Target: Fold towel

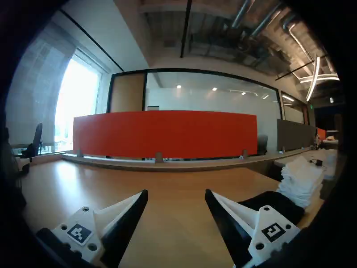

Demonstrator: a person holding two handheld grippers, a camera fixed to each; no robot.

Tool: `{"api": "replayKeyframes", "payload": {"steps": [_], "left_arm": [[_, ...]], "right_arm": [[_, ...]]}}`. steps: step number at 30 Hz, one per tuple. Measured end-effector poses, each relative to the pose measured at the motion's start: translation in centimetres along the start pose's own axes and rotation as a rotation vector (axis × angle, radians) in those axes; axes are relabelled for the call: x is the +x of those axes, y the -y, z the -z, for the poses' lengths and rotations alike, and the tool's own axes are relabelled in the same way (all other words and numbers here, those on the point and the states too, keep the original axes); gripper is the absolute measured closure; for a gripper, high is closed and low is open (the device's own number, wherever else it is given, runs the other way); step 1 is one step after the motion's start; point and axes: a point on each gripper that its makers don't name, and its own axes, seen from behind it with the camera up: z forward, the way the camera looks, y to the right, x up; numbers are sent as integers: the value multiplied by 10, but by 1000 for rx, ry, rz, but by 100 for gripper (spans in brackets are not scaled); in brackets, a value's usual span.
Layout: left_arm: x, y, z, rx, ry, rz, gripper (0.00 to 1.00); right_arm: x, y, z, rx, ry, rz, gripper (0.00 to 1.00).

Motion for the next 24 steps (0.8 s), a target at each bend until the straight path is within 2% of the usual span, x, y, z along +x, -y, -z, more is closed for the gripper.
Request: {"api": "replayKeyframes", "payload": {"steps": [24], "left_arm": [[0,0,0,0,0,0,3]], "right_arm": [[0,3,1,12,2,0,1]]}}
